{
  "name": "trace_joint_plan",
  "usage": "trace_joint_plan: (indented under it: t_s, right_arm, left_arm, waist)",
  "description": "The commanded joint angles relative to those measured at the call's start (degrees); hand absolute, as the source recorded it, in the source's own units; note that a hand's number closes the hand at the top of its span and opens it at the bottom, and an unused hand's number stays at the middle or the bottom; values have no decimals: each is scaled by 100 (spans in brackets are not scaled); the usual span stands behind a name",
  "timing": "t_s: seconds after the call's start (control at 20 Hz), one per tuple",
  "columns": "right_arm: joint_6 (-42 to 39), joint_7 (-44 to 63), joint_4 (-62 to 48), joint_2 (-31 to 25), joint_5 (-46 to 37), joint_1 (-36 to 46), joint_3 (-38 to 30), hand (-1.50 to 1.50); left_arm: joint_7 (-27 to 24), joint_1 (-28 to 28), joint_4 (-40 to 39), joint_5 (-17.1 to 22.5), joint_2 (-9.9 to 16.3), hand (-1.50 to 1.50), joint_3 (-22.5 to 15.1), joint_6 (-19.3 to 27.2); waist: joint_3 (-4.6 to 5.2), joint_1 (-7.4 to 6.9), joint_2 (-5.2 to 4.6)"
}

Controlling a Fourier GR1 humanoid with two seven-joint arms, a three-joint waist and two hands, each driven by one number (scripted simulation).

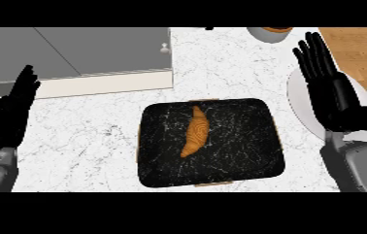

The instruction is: Pick the croissant from the tray and place it in the plate

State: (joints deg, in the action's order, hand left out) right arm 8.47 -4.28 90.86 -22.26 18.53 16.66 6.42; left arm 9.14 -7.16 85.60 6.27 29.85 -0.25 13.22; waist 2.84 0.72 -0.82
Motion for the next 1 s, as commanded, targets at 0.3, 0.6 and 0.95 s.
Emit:
trace_joint_plan:
  t_s: [0.3, 0.6, 0.95]
  right_arm:
    - [501, 1244, -393, -2005, -2684, 379, 647, 150]
    - [3396, 2130, 412, -212, -4121, 99, 844, -150]
    - [2557, 3873, 1924, -105, -5870, -706, 1699, -150]
  left_arm:
    - [286, 583, -203, 491, -1100, 0, -709, -246]
    - [347, 984, -83, 653, -1731, 0, -1200, -346]
    - [91, 871, -469, 595, -1867, 0, -1034, -472]
  waist:
    - [34, 202, -28]
    - [-273, -32, 120]
    - [-276, -19, 102]
